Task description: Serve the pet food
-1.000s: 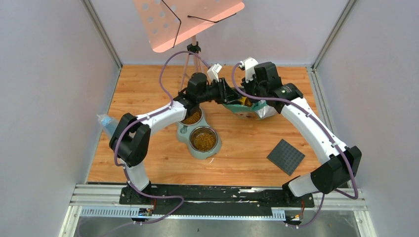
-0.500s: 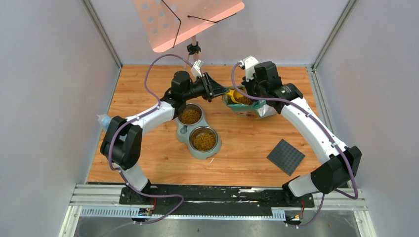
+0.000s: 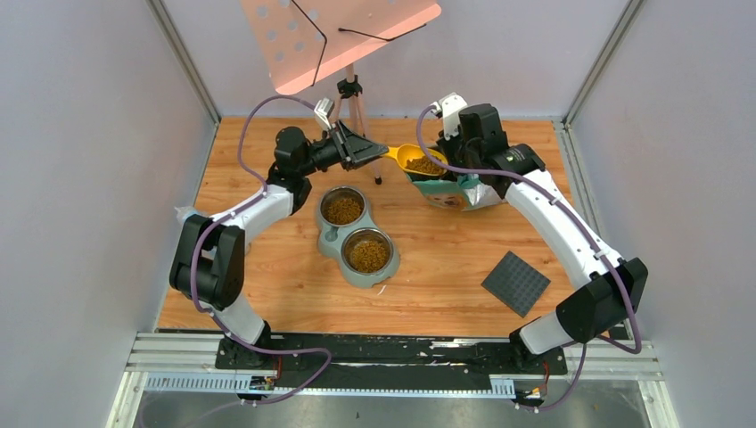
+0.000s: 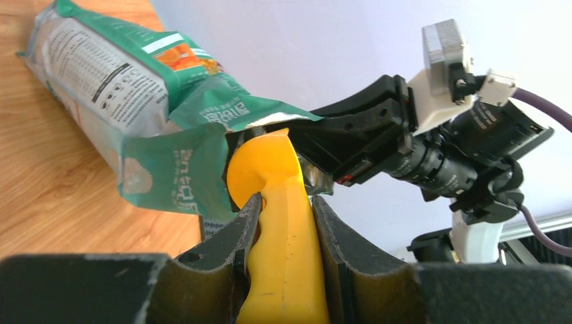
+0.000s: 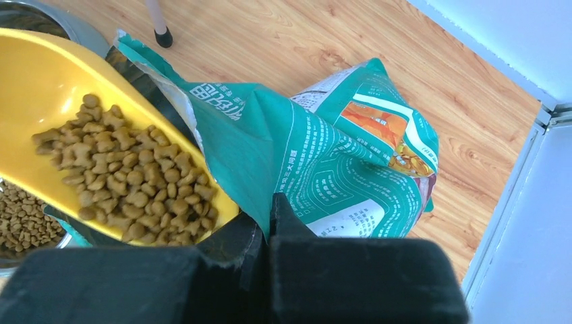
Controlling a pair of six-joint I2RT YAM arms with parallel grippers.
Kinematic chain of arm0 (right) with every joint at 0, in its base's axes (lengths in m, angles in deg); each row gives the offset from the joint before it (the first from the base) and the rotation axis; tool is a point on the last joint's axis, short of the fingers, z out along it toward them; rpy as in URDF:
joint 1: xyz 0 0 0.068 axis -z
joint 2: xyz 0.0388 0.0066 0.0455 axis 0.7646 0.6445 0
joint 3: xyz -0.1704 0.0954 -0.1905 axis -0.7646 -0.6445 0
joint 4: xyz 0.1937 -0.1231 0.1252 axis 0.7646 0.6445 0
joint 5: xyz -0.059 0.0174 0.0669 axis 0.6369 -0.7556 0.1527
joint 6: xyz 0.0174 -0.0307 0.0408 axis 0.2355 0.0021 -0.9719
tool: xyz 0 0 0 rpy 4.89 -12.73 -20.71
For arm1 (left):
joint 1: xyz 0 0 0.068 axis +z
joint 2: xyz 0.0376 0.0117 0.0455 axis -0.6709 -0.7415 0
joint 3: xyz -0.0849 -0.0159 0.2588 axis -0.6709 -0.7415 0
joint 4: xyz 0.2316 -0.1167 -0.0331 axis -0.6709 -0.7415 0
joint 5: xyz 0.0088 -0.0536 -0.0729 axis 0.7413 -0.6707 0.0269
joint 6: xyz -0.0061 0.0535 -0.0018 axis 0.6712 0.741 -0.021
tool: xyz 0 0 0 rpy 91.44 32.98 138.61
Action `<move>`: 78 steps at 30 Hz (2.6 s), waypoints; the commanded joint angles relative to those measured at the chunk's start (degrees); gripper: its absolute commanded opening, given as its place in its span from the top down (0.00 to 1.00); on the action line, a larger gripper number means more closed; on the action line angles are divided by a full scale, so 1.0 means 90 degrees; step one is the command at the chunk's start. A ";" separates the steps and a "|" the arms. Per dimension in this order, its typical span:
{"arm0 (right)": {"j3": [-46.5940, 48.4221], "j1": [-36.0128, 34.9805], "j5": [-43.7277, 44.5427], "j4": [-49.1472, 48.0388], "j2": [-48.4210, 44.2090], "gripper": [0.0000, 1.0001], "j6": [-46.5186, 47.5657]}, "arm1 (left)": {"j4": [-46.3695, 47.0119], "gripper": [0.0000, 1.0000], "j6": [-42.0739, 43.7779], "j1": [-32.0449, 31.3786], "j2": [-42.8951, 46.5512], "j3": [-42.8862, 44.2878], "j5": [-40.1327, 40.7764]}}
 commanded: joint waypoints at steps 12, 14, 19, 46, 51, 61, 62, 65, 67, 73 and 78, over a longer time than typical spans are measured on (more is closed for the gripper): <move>0.0630 0.0130 0.0438 0.0217 -0.0022 1.00 0.0321 | -0.1505 1.00 -0.1439 -0.0087 -0.0641 0.0979 -0.0363; 0.0687 0.0135 0.0437 0.0250 -0.0038 1.00 0.0351 | -0.1971 1.00 -0.1498 -0.0068 -0.0566 0.1066 -0.0396; 0.0670 0.0135 0.0429 0.0241 -0.0048 1.00 0.0369 | -0.1871 1.00 -0.1845 -0.0029 -0.0636 0.0958 -0.0406; 0.0809 0.0135 0.0305 0.0109 0.0125 1.00 0.0624 | -0.1305 1.00 -0.1832 0.1203 0.0543 -0.0223 -0.0930; 0.0661 0.0141 0.0327 0.0051 0.0013 1.00 0.0630 | -0.1427 1.00 -0.1565 0.1625 0.1109 -0.0673 -0.1061; 0.0441 0.0151 0.0214 -0.0165 -0.0018 1.00 0.0600 | -0.1555 1.00 -0.0923 0.2386 0.1978 -0.2089 -0.1818; 0.0435 0.0154 0.0200 -0.0179 -0.0011 1.00 0.0609 | -0.1613 1.00 -0.0886 0.2511 0.2032 -0.2266 -0.1890; 0.0441 0.0154 0.0145 -0.0219 -0.0005 1.00 0.0666 | -0.1986 1.00 -0.0564 0.2683 0.2436 -0.2584 -0.2178; 0.0454 0.0152 0.0121 -0.0247 0.0008 1.00 0.0691 | -0.2313 1.00 -0.0283 0.2782 0.2747 -0.2889 -0.2285; 0.0525 0.0155 0.0016 -0.0306 0.0007 1.00 0.0628 | -0.3682 1.00 0.0854 0.3264 0.3542 -0.3340 -0.2488; 0.0542 0.0157 0.0013 -0.0364 -0.0061 1.00 0.0553 | -0.5683 1.00 0.2830 0.3344 0.3924 -0.3142 -0.2214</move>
